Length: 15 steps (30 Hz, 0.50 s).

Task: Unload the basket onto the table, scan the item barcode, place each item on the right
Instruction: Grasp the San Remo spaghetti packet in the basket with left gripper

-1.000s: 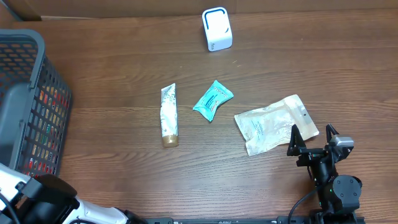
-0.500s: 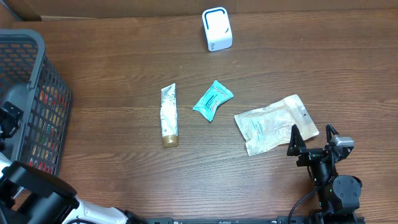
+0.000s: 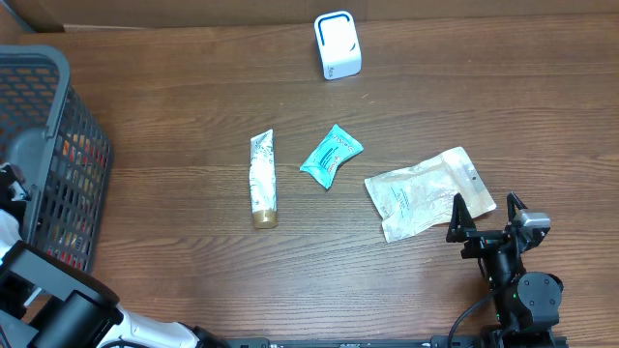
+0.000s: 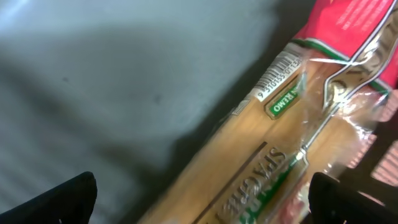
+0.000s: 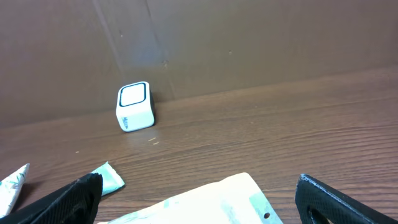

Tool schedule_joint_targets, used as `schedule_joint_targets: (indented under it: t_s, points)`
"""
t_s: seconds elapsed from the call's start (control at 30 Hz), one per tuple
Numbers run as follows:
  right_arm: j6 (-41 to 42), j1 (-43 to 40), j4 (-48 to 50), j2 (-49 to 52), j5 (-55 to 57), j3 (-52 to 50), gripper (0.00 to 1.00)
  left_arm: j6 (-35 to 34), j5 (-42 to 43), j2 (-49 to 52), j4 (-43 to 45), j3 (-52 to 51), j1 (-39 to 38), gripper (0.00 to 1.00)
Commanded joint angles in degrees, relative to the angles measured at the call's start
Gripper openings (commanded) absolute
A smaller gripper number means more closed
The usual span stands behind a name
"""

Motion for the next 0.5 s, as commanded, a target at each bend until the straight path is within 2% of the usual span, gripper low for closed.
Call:
schedule_joint_targets:
  t_s: [0.0,0.1,0.13,0.23,0.3,0.37,0.4,0.43,0.47]
  points:
    - [-0.2,0.22,0.37,-0.09,0.13,-0.61,1.0,4.59,2.27,1.55,1.07,-4.44,-2.67,1.0]
    - [-0.2,0.22,0.35,-0.09,0.13,-0.61,1.0,5.4,2.4,3.37,2.16,-5.55,-3.93,1.0]
    - [-0.2,0.22,0.35,-0.09,0.13,-0.61,1.0,5.4,2.43,4.02,2.23,-5.57,-4.31,0.97]
    - [-0.2,0.22,0.35,-0.09,0.11,-0.61,1.0,5.38,2.43,5.53,2.82,-5.57,-5.22,0.79]
    - [-0.2,0.22,0.35,-0.09,0.11,-0.61,1.0,5.4,2.43,6.34,3.06,-5.57,-5.64,0.62]
    - [-0.2,0.22,0.35,-0.09,0.13,-0.61,1.0,5.4,2.36,6.56,3.19,-5.57,-5.92,0.26]
    - [-0.2,0.22,0.37,-0.09,0.11,-0.61,1.0,5.4,2.36,6.56,3.32,-5.57,-5.95,0.13]
    - [-0.2,0.22,0.37,-0.09,0.13,-0.61,1.0,5.38,2.36,6.56,3.5,-5.57,-5.92,0.04]
    - [-0.2,0.22,0.35,-0.09,0.13,-0.61,1.0,5.4,2.12,6.56,3.69,-5.53,-5.92,0.04]
